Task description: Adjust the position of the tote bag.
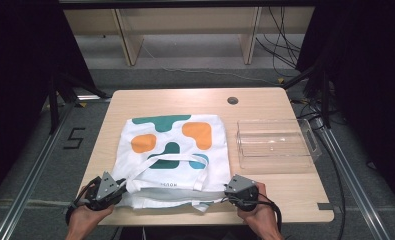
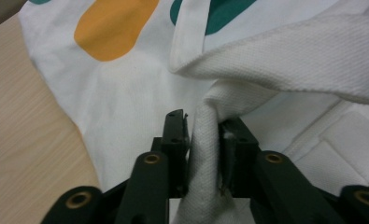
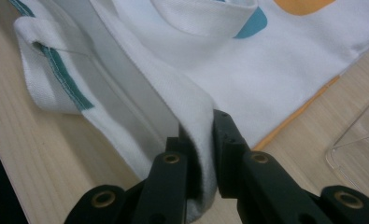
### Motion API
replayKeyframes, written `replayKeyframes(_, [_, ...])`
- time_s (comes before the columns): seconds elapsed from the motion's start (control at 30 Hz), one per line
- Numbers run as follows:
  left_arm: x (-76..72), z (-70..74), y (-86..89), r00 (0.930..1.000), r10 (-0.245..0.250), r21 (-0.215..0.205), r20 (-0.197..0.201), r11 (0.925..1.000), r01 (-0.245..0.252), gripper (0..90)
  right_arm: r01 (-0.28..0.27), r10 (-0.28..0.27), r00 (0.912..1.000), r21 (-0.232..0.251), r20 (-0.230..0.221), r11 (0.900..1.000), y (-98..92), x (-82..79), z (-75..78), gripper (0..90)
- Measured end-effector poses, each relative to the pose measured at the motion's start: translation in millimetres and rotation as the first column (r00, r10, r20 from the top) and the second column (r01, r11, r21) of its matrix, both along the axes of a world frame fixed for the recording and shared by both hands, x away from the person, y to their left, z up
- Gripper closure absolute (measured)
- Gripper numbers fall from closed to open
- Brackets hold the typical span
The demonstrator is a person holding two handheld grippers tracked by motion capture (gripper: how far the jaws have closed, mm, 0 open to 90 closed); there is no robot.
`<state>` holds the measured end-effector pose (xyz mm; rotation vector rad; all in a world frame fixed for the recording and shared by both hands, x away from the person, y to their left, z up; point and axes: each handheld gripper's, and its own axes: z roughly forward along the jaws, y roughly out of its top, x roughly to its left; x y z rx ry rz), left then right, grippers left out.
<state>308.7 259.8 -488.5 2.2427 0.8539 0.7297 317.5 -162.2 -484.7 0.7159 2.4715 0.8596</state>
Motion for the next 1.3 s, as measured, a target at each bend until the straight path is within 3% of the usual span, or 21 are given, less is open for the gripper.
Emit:
replayKeyframes(0.17, [-8.9, -3.8, 9.3, 0.9974, 0.064, -0.018, -0.034, 0.9977, -0.065, 54.9, -0.001, 0.001, 1.0, 0.013, 0.006, 1.0, 0.7, 0.1, -0.5, 83.8])
replayKeyframes(0.27, [-15.2, -6.1, 10.1, 0.9946, 0.094, 0.007, -0.043, 0.9956, -0.094, 47.6, -0.015, 0.015, 0.9999, 0.03, 0.008, 0.999, 0.1, 0.9, 1.9, 83.7])
replayKeyframes(0.33, [-21.0, -6.3, 8.3, 0.9906, 0.134, 0.045, -0.027, 0.9901, -0.133, 43.4, 0.001, -0.001, 1.0, 0.041, 0.008, 0.999, 0.6, -0.2, 2.4, 83.7])
replayKeyframes(0.47, [-27.0, -8.0, 7.0, 0.9902, 0.136, 0.112, -0.034, 0.9851, -0.131, 36.6, 0.003, -0.004, 0.9998, 0.049, 0.021, 0.999, -0.6, 0.5, 4.9, 83.7])
replayKeyframes(0.53, [-27.8, -10.0, 9.1, 0.9889, 0.146, 0.155, -0.027, 0.9779, -0.141, 36.1, 0.009, -0.009, 0.9999, 0.051, 0.007, 0.999, -1.4, -0.2, 6.0, 83.7])
replayKeyframes(0.63, [-25.1, -8.3, 15.8, 0.9833, 0.179, 0.155, -0.036, 0.9729, -0.171, 34.1, 0.005, -0.006, 0.9998, 0.055, 0.02, 0.998, -1.8, 0.9, 5.7, 83.7])
replayKeyframes(0.67, [-23.3, -9.6, 18.2, 0.9786, 0.201, 0.108, -0.041, 0.9746, -0.196, 35.4, 0.002, -0.003, 0.9998, 0.053, 0.017, 0.999, -0.4, 0.1, 5.3, 83.7])
replayKeyframes(0.7, [-22.8, -8.3, 20.7, 0.9778, 0.203, 0.117, -0.054, 0.9737, -0.195, 35.4, 0.002, -0.003, 0.9998, 0.053, 0.017, 0.999, -0.4, 0.1, 5.3, 83.7])
replayKeyframes(0.73, [-22.1, -8.7, 23.2, 0.9756, 0.208, 0.094, -0.069, 0.9749, -0.202, 40.6, -0.011, 0.01, 0.9999, 0.055, 0.008, 0.998, 1.1, -0.6, 5.4, 83.8])
replayKeyframes(0.8, [-22.5, -7.8, 24.0, 0.9777, 0.198, 0.088, -0.07, 0.9774, -0.192, 44.6, -0.004, 0.004, 1.0, 0.059, 0.005, 0.998, 1.9, -1.4, 5.4, 83.8])
replayKeyframes(0.83, [-23.4, -6.1, 25.5, 0.9826, 0.18, 0.091, -0.047, 0.9804, -0.175, 59.0, -0.012, 0.012, 0.9999, 0.055, 0.009, 0.998, 2.9, -2.1, 5.8, 83.9])
replayKeyframes(0.9, [-22.9, -3.8, 32.1, 0.9862, 0.158, 0.097, -0.049, 0.9835, -0.153, 74.8, -0.013, 0.012, 0.9998, 0.053, 0.016, 0.999, 2.6, -1.8, 5.9, 84.0])
replayKeyframes(0.93, [-21.1, -6.0, 35.8, 0.9857, 0.156, 0.042, -0.063, 0.9872, -0.154, 78.3, -0.018, 0.017, 0.9997, 0.055, 0.018, 0.998, 1.9, -1.3, 5.7, 84.0])
replayKeyframes(0.97, [-21.1, -6.0, 35.8, 0.9857, 0.156, 0.042, -0.063, 0.9872, -0.154, 80.2, -0.018, 0.017, 0.9997, 0.055, 0.018, 0.998, 1.9, -1.3, 5.7, 84.0])
replayKeyframes(1.0, [-19.5, -7.2, 39.7, 0.9854, 0.151, 0.008, -0.078, 0.9885, -0.151, 80.2, -0.005, 0.003, 0.9998, 0.068, 0.019, 0.998, 0.8, -1.2, 6.1, 83.9])
replayKeyframes(1.03, [-18.8, -4.5, 41.5, 0.9887, 0.133, 0.045, -0.069, 0.9905, -0.13, 82.9, -0.006, 0.004, 0.9998, 0.071, 0.021, 0.997, 2.1, -2.0, 6.0, 84.0])
replayKeyframes(1.07, [-18.8, -4.5, 41.5, 0.9887, 0.133, 0.045, -0.069, 0.9905, -0.13, 83.7, -0.013, 0.011, 0.9997, 0.065, 0.019, 0.998, 2.4, -2.4, 6.4, 84.0])
replayKeyframes(1.1, [-17.7, -4.3, 37.3, 0.9902, 0.133, 0.053, -0.042, 0.99, -0.131, 84.2, -0.011, 0.01, 0.9998, 0.062, 0.015, 0.998, 3.0, -3.1, 6.4, 84.0])
replayKeyframes(1.2, [-18.5, -2.1, 38.6, 0.9911, 0.124, 0.061, -0.048, 0.9908, -0.121, 84.6, 0.0, -0.002, 0.9996, 0.076, 0.027, 0.997, 1.1, -2.2, 6.9, 83.6])
replayKeyframes(1.23, [-19.7, -0.2, 38.5, 0.9915, 0.124, 0.027, -0.039, 0.992, -0.123, 84.7, 0.008, -0.01, 0.9997, 0.086, 0.023, 0.996, 1.3, -2.5, 6.7, 83.2])
replayKeyframes(1.3, [-19.4, 3.2, 40.6, 0.9925, 0.114, 0.017, -0.044, 0.9934, -0.114, 84.8, 0.008, -0.011, 0.9994, 0.097, 0.033, 0.995, 0.7, -1.0, 6.7, 81.3])
